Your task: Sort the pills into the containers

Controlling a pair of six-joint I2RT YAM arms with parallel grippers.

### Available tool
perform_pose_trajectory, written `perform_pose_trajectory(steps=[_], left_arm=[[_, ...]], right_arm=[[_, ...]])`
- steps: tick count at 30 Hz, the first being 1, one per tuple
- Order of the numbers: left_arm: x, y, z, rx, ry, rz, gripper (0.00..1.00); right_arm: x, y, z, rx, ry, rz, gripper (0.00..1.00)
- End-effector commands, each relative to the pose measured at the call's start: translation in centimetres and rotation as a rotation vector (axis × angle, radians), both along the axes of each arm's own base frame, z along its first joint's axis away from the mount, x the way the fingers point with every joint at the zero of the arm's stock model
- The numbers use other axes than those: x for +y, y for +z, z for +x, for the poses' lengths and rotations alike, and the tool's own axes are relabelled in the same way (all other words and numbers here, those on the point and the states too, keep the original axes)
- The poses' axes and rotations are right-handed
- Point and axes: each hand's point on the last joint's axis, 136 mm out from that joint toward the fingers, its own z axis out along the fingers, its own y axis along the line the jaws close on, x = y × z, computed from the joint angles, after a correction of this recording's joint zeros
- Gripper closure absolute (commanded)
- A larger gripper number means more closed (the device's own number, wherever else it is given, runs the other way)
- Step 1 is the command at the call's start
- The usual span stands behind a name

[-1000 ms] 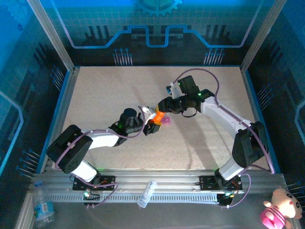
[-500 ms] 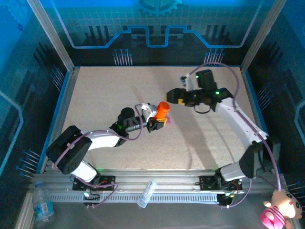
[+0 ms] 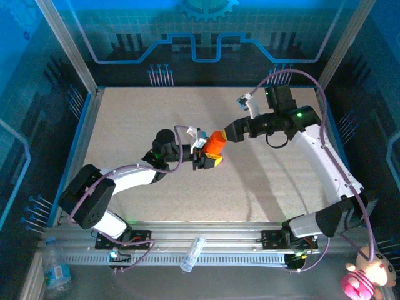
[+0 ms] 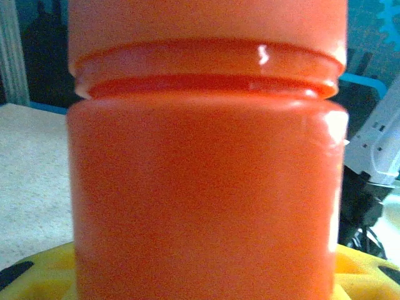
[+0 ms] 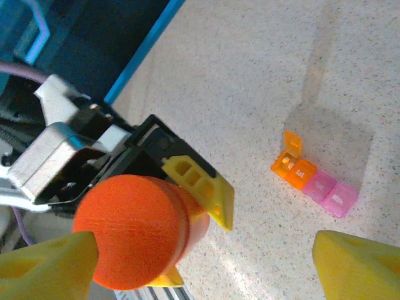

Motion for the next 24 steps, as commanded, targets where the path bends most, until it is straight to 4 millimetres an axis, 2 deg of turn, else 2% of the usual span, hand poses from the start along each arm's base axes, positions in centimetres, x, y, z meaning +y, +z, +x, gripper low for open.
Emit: perform_pose_trajectory(steps=[1, 6, 12, 16, 21, 24], left_arm=[[-0.1, 1.8, -1.1, -0.001, -0.079, -0.022, 1.0], [-0.2, 1.9, -1.1, 0.005, -0.089, -0.024, 1.0], [-0.2, 1.8, -1.0, 0.007, -0.09, -0.02, 1.0], [-0.2, 1.9, -1.0, 0.005, -0.09, -0.021, 1.0], [-0.2, 2.0, -1.0, 0.004, -0.089, -0.023, 1.0], [-0.2, 2.1, -0.8, 0.0, -0.078, -0.027, 1.0]], right_arm=[[0.5, 0.0, -1.3, -0.014, 0.073, -0.066, 0.1], [1.7, -0.8, -1.9, -0.004, 0.129, -0.114, 0.11], [2.4, -1.8, -2.1, 0.011, 0.15, -0.138, 0.14], [2.5, -2.0, -2.2, 0.022, 0.155, -0.133, 0.22], [2.8, -2.3, -2.3, 0.036, 0.155, -0.125, 0.45], [3.2, -2.8, -2.5, 0.055, 0.149, -0.112, 0.49]])
